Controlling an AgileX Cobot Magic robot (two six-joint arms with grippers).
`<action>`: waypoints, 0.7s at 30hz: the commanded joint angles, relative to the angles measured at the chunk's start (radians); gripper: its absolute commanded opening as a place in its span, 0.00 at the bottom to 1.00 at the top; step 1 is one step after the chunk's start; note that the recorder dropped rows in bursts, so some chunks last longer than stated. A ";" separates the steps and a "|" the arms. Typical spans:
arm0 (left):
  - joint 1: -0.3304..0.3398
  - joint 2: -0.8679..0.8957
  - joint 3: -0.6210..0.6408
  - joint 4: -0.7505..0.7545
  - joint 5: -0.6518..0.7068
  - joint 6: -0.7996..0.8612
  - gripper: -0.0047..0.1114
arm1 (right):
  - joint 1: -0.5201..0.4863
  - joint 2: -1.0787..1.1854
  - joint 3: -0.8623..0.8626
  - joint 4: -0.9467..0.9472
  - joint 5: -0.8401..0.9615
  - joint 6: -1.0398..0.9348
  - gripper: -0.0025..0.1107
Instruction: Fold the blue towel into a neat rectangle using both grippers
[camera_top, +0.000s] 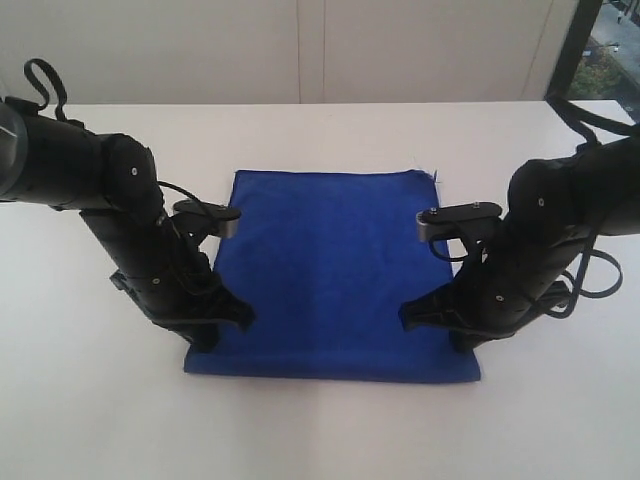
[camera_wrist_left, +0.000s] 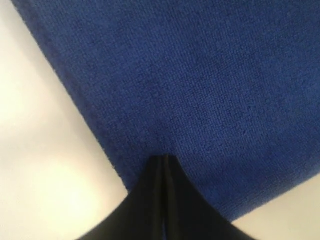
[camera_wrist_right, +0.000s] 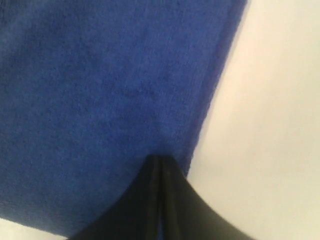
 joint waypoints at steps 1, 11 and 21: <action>0.004 0.022 0.020 0.081 0.059 -0.059 0.04 | -0.001 -0.032 0.004 -0.020 0.003 -0.002 0.02; 0.002 0.020 0.020 0.068 0.065 -0.108 0.04 | -0.001 -0.061 0.002 -0.029 0.001 0.031 0.02; 0.002 0.020 0.020 0.043 0.105 -0.108 0.04 | -0.001 -0.061 0.002 -0.029 -0.002 0.031 0.02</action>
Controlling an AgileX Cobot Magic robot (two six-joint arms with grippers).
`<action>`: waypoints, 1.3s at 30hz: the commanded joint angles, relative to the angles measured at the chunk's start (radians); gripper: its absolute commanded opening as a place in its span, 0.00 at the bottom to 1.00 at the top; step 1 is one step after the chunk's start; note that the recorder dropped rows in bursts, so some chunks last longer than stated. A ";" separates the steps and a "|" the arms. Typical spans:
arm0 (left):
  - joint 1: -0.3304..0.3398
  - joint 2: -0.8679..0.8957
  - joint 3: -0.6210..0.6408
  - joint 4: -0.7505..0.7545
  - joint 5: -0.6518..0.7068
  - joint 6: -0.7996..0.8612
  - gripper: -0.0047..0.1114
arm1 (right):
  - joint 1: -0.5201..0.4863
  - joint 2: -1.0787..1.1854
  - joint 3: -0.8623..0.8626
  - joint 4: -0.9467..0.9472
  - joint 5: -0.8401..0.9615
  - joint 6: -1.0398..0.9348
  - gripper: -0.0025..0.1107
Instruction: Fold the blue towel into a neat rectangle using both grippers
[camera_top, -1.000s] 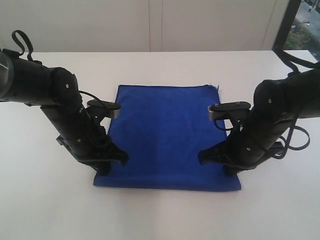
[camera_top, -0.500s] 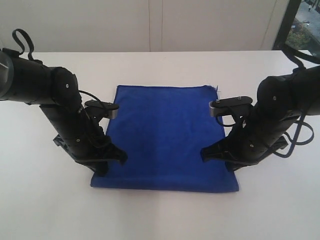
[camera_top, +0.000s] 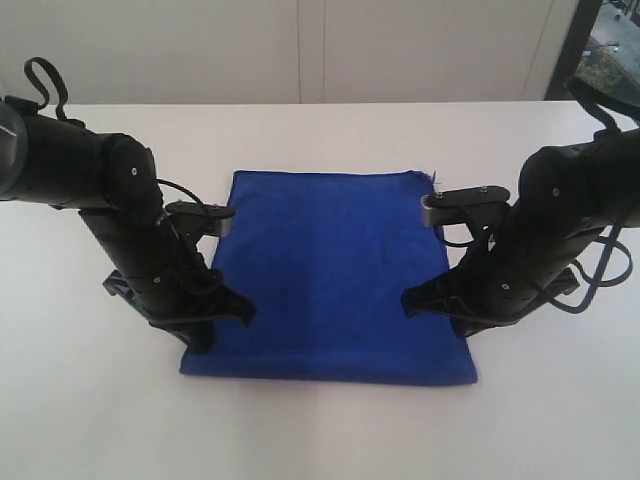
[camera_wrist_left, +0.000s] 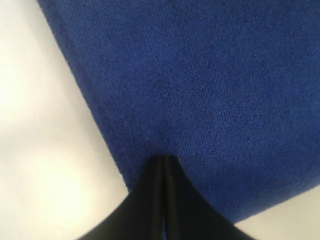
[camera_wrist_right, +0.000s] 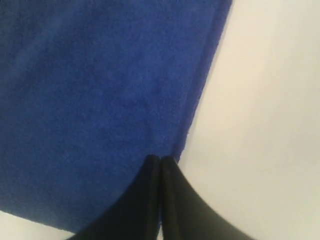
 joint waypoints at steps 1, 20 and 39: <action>0.002 0.020 0.020 0.022 0.095 -0.009 0.04 | -0.001 -0.009 0.002 -0.011 -0.004 0.004 0.02; 0.002 -0.094 0.018 0.005 0.061 0.026 0.04 | -0.001 -0.050 -0.035 -0.011 -0.024 -0.045 0.02; 0.002 -0.134 0.021 -0.134 0.244 1.031 0.20 | 0.001 -0.111 -0.052 0.240 0.316 -1.038 0.41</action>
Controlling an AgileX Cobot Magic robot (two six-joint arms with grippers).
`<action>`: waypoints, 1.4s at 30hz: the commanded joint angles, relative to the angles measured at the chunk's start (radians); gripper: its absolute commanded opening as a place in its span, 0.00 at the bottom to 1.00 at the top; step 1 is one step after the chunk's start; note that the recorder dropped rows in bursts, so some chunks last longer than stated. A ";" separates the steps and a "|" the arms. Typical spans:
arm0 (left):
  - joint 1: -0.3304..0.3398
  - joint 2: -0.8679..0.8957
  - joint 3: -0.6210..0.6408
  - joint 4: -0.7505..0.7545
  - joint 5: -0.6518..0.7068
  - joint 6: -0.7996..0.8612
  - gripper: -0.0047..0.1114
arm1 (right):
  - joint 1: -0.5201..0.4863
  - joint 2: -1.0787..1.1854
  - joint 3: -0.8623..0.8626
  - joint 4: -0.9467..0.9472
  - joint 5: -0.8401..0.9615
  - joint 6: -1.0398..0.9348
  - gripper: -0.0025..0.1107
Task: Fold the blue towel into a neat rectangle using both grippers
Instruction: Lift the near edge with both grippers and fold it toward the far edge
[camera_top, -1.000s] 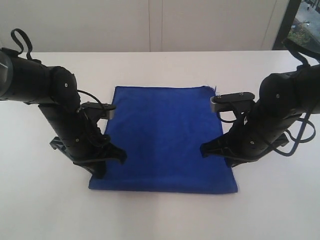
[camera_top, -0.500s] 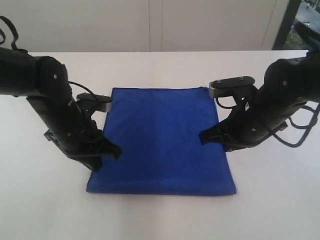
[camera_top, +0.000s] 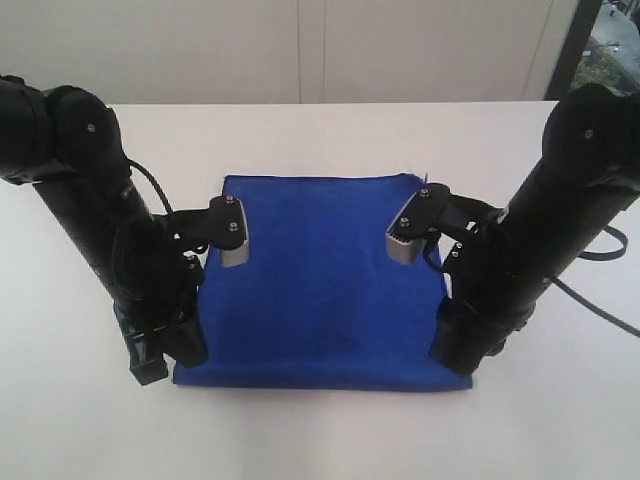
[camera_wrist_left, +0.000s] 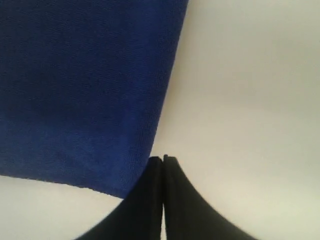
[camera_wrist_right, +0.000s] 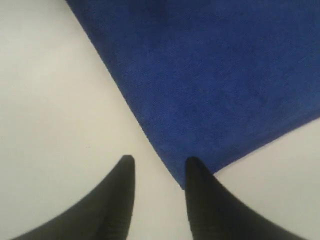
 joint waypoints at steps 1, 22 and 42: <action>0.002 0.039 0.008 -0.019 0.021 0.093 0.25 | 0.001 0.002 0.006 0.010 0.010 -0.124 0.41; 0.002 0.173 0.008 0.011 -0.041 0.162 0.40 | 0.001 0.062 0.133 0.010 -0.192 -0.163 0.43; 0.002 0.183 0.008 0.011 -0.047 0.157 0.04 | 0.001 0.109 0.166 0.052 -0.261 -0.207 0.13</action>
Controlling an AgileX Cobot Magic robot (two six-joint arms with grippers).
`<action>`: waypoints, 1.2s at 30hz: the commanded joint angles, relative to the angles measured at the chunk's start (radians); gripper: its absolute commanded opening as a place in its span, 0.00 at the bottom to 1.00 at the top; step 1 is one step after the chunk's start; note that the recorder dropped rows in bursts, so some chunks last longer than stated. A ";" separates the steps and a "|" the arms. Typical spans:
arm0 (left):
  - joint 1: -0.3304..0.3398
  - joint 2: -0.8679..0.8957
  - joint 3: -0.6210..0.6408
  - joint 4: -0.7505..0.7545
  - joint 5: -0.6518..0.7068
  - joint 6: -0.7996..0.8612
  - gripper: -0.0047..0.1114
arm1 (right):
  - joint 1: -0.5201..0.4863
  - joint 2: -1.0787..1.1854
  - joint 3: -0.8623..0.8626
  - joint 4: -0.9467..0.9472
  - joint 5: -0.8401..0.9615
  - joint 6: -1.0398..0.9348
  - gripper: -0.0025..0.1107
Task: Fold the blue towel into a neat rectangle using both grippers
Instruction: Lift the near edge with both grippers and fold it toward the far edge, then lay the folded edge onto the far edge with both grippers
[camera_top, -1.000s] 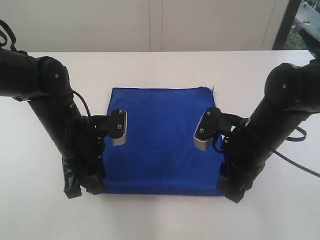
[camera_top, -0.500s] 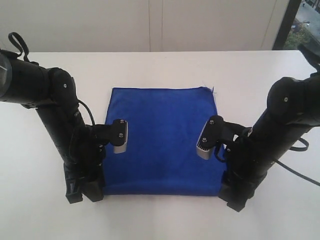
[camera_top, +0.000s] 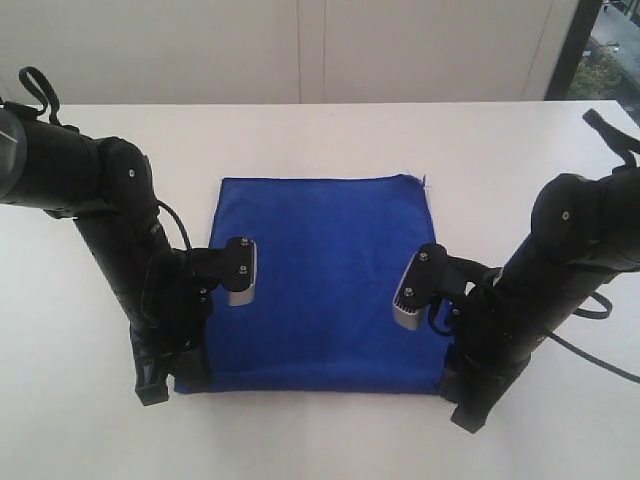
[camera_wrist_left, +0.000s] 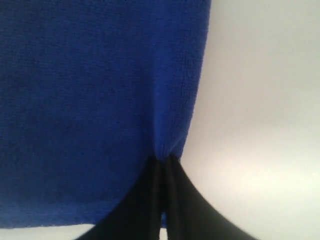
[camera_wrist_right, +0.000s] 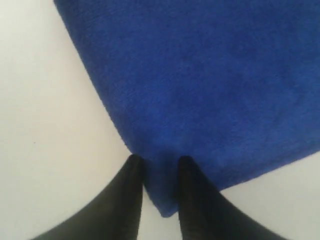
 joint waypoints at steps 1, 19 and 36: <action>0.002 0.017 0.010 0.003 0.020 -0.002 0.04 | 0.001 0.005 0.004 0.004 -0.014 -0.014 0.10; 0.002 -0.111 0.008 -0.004 0.225 -0.110 0.04 | 0.001 -0.156 0.002 0.002 0.142 -0.058 0.02; 0.004 -0.130 -0.163 0.072 0.187 -0.316 0.04 | 0.001 -0.183 -0.110 -0.024 0.064 -0.001 0.02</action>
